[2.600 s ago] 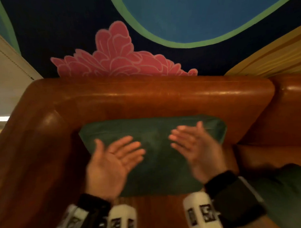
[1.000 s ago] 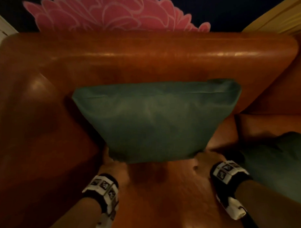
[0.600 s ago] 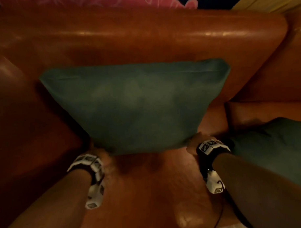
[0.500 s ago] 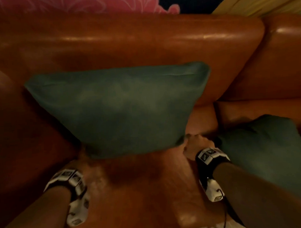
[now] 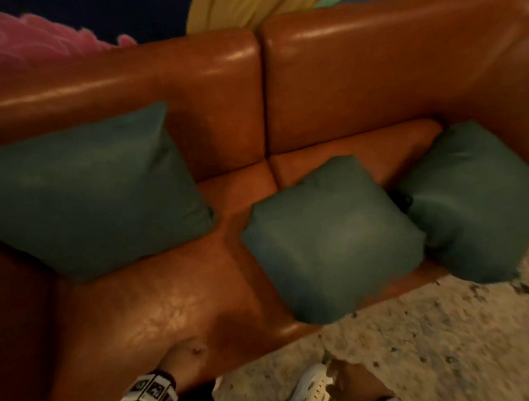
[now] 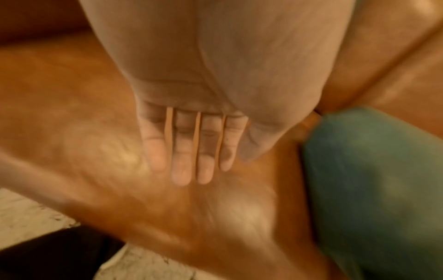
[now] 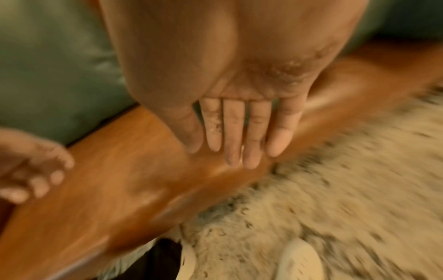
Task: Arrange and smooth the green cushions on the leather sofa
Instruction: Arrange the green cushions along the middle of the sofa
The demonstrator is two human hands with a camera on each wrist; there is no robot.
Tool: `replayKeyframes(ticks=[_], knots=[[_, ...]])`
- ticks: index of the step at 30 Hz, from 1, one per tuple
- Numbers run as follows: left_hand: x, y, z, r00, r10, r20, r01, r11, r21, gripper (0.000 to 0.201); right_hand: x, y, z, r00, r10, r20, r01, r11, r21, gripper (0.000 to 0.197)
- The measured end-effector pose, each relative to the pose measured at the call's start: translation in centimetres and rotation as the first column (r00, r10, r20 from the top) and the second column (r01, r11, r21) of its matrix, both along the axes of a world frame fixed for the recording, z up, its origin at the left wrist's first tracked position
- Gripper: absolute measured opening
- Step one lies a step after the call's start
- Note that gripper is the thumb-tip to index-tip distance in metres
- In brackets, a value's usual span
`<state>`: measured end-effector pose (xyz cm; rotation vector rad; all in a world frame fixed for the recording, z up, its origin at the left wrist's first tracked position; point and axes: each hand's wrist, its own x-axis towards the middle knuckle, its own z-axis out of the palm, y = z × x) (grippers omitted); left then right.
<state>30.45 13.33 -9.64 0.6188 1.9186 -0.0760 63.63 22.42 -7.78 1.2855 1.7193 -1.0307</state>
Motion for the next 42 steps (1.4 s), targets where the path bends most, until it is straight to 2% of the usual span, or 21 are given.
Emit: replayKeyframes(ticks=[1,4,6,7,10,12,14,16,20,22,24,26,28,31,33,36,37,38,39,41,42], knots=[[2.0,0.3,0.4,0.998,-0.048,0.045,0.048,0.999,-0.003,0.018,1.7,0.3,1.5,1.000,0.019,-0.015,-0.019,0.999,-0.027,0.042],[5.7,1.6,0.6,0.989,-0.026,0.143,0.025,1.000,0.013,0.014,7.5,1.1,3.7,0.999,0.004,0.034,-0.004,1.000,-0.022,0.035],[7.4,3.2,0.5,0.994,0.015,0.111,-0.022,0.998,0.064,0.016,9.9,2.4,4.3,0.999,0.014,0.044,-0.013,1.000,-0.018,0.037],[7.9,4.2,0.5,0.996,0.055,0.069,-0.062,0.994,0.094,0.014,10.5,3.3,4.5,1.000,-0.013,0.016,0.014,1.000,-0.024,0.031],[8.2,7.2,0.9,0.999,0.048,0.016,-0.050,0.989,0.137,0.022,10.1,6.2,4.9,0.999,0.040,0.002,-0.040,0.999,0.001,0.013],[7.3,9.4,0.5,1.000,0.018,0.021,-0.021,0.990,0.139,0.015,8.1,8.0,4.4,0.996,0.084,-0.011,-0.083,0.995,0.064,0.020],[5.6,11.5,0.3,0.996,0.046,-0.071,-0.037,0.990,0.135,0.026,4.9,10.3,4.7,0.987,0.158,-0.034,-0.151,0.975,0.163,0.031],[3.6,13.7,0.2,0.986,0.080,-0.149,-0.056,0.986,0.160,0.030,1.0,12.9,5.5,0.962,0.264,-0.074,-0.239,0.940,0.244,0.031],[-0.4,19.3,-0.9,0.962,0.178,-0.206,-0.106,0.942,0.317,0.034,-7.0,19.0,6.8,0.952,0.246,-0.184,-0.181,0.933,0.312,0.030],[-1.6,21.8,-1.6,0.955,0.195,-0.224,-0.117,0.940,0.320,0.026,-10.5,22.0,6.5,0.951,0.268,-0.156,-0.196,0.909,0.368,0.029],[-2.6,24.1,-2.4,0.961,0.187,-0.204,-0.115,0.940,0.320,0.027,-13.4,24.8,6.0,0.950,0.298,-0.087,-0.241,0.884,0.400,0.030],[-2.8,26.1,-2.9,0.983,0.125,-0.132,-0.084,0.957,0.277,0.031,-15.2,26.9,5.1,0.953,0.300,-0.034,-0.265,0.884,0.384,0.032],[-2.7,27.5,-3.7,0.998,-0.001,-0.068,0.013,0.984,0.180,0.034,-16.2,28.2,3.8,0.959,0.283,0.019,-0.272,0.899,0.344,0.035],[-3.3,27.9,-7.4,0.987,-0.162,-0.021,0.163,0.986,0.039,0.031,-16.6,28.9,2.1,0.960,0.269,0.081,-0.280,0.917,0.284,0.040],[-4.1,27.9,-9.3,0.960,-0.279,-0.011,0.278,0.959,-0.052,0.028,-16.6,29.1,1.3,0.961,0.258,0.096,-0.275,0.925,0.263,0.042],[-3.3,28.8,-4.7,0.943,-0.322,0.082,0.327,0.944,-0.055,0.033,-16.0,29.6,0.9,0.963,0.237,0.129,-0.263,0.934,0.242,0.045],[-3.2,29.1,-4.0,0.914,-0.390,0.115,0.395,0.918,-0.026,0.037,-15.7,29.7,0.8,0.963,0.236,0.134,-0.262,0.935,0.240,0.045],[-2.9,29.4,-2.9,0.844,-0.520,0.129,0.525,0.851,-0.003,0.038,-15.6,29.8,0.8,0.963,0.235,0.129,-0.260,0.935,0.242,0.043],[-3.0,29.5,-3.8,0.809,-0.577,0.116,0.576,0.816,0.047,0.036,-15.4,29.8,0.8,0.965,0.233,0.119,-0.256,0.935,0.246,0.040],[-2.5,28.4,-4.3,0.816,-0.563,0.133,0.565,0.825,0.025,0.033,-15.1,29.5,0.7,0.969,0.226,0.101,-0.244,0.936,0.254,0.034],[-2.1,27.8,-4.0,0.842,-0.516,0.156,0.527,0.849,-0.036,0.034,-15.0,29.3,0.6,0.970,0.225,0.095,-0.242,0.936,0.256,0.032]])
